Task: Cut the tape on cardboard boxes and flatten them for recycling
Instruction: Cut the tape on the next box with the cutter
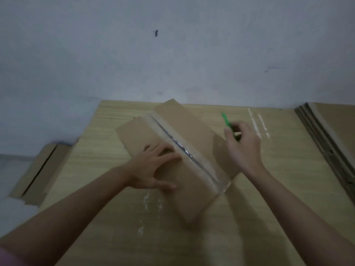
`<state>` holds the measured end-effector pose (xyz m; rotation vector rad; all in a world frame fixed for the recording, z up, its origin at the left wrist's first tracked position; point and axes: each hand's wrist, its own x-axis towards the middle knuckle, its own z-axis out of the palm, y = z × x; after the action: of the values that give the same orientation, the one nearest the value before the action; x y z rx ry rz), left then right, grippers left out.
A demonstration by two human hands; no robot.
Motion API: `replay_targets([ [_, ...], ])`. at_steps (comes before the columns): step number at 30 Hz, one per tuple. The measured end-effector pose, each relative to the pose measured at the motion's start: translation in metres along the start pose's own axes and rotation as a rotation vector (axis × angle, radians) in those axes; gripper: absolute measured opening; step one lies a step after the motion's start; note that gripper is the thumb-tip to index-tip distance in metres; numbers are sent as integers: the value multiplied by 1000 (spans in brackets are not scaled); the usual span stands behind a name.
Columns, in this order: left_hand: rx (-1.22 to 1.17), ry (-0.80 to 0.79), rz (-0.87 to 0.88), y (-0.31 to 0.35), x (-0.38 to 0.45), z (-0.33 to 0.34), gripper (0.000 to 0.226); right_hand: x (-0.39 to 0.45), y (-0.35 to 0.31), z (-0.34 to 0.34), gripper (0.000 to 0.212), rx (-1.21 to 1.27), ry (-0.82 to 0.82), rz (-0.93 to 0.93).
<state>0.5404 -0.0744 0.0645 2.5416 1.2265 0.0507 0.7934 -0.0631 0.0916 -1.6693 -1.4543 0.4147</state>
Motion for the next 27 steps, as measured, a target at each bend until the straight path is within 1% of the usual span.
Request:
replay_targets([
  [1, -59, 32, -20, -4, 2, -5, 92, 2, -11, 11, 15, -4, -85, -33],
  [2, -130, 109, -56, -10, 5, -8, 84, 3, -20, 24, 16, -20, -165, -53],
  [4, -212, 312, -179, -27, 16, -12, 70, 6, -36, 48, 19, -59, -267, -68],
  [6, -174, 477, -350, -48, 31, -18, 56, 10, -49, 70, 26, -86, -339, -67],
  [7, -142, 514, -448, -58, 39, -21, 51, 13, -53, 79, 30, -106, -386, -66],
  [8, -125, 517, -540, -67, 45, -25, 48, 17, -58, 88, 33, -141, -440, -74],
  [9, -130, 488, -603, -78, 52, -27, 48, 21, -61, 98, 35, -188, -488, -89],
  [10, -141, 437, -628, -87, 56, -28, 50, 25, -65, 106, 35, -228, -515, -101],
  [12, -155, 324, -606, -102, 62, -28, 50, 34, -69, 125, 32, -226, -517, -86],
  [14, -225, 277, -585, -110, 61, -28, 48, 41, -71, 141, 34, -196, -514, -86],
  [17, -341, 338, -609, -114, 57, -26, 46, 46, -71, 155, 49, -160, -569, -151],
  [21, -337, 377, -648, -115, 59, -24, 45, 46, -70, 161, 49, -207, -596, -159],
  [24, -327, 385, -654, -113, 61, -25, 44, 46, -72, 163, 62, -324, -590, -189],
  [27, -326, 358, -637, -114, 60, -26, 45, 47, -73, 165, 63, -440, -620, -241],
])
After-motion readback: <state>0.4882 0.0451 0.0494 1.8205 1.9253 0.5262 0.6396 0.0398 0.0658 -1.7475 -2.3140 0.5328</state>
